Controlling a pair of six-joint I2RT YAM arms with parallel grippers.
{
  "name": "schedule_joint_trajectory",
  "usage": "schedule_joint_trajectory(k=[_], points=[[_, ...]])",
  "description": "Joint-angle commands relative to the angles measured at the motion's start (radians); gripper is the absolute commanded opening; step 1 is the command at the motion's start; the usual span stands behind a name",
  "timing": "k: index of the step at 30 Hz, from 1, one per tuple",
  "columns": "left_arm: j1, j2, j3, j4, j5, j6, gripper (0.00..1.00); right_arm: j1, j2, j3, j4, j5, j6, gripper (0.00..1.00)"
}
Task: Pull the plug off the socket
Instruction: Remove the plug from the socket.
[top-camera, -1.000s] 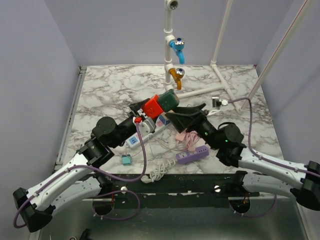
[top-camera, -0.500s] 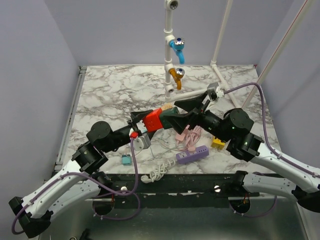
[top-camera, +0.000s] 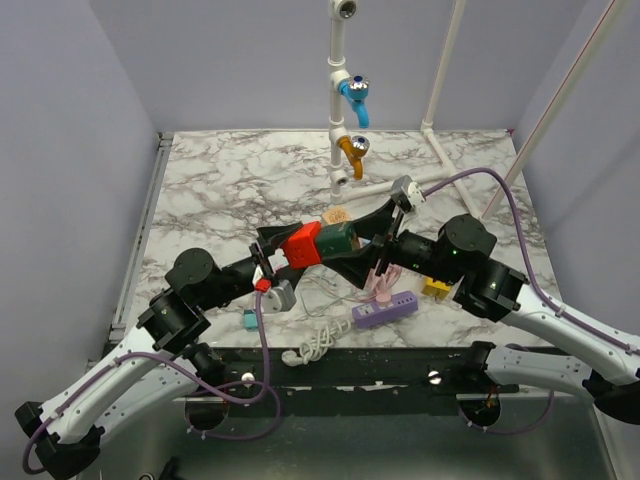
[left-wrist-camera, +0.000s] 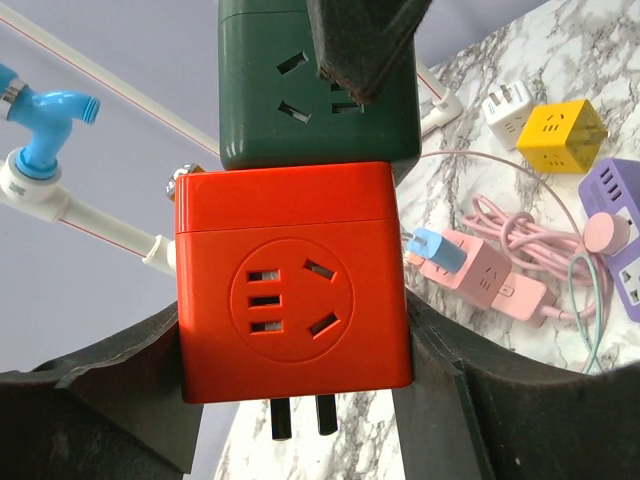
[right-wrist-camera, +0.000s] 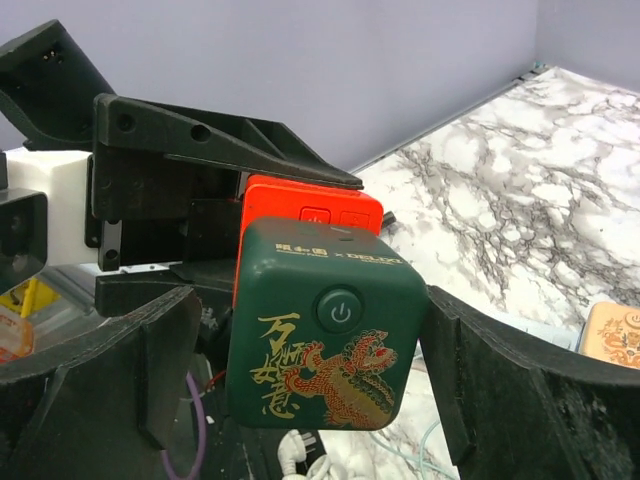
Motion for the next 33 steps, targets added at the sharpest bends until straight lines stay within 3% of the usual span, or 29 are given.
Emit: schedule_joint_trajectory(k=[1,7,11,14,18,23,27,29,32,33], points=[[0.007,-0.040,-0.026,0.062,0.056,0.111,0.00,-0.011,-0.015,0.015,-0.024,-0.051,0.008,0.92],[0.006,-0.053,-0.049,0.086,0.054,0.200,0.00,-0.014,0.010,0.024,-0.007,-0.068,0.042,0.67],[0.007,-0.048,-0.050,0.100,0.030,0.212,0.00,-0.013,0.019,0.011,-0.004,-0.066,0.060,0.67],[0.007,-0.050,-0.056,0.103,0.022,0.223,0.00,-0.014,0.020,-0.001,-0.001,-0.059,0.065,0.82],[0.006,-0.047,-0.061,0.113,0.014,0.229,0.00,-0.014,0.028,-0.008,-0.001,-0.049,0.065,0.84],[0.006,-0.042,-0.063,0.129,0.011,0.231,0.00,-0.014,0.031,-0.006,0.017,-0.042,0.070,0.64],[0.007,-0.031,-0.057,0.140,0.000,0.232,0.00,-0.014,0.030,0.001,0.007,-0.044,0.068,0.59],[0.007,-0.029,-0.056,0.142,0.004,0.241,0.00,-0.015,0.030,-0.003,0.001,-0.043,0.068,0.47],[0.009,-0.028,-0.053,0.125,0.005,0.256,0.00,-0.016,0.018,-0.011,-0.004,-0.015,0.065,0.05],[0.012,-0.028,-0.052,0.113,0.008,0.265,0.00,-0.018,0.010,-0.014,-0.009,-0.001,0.063,0.01]])
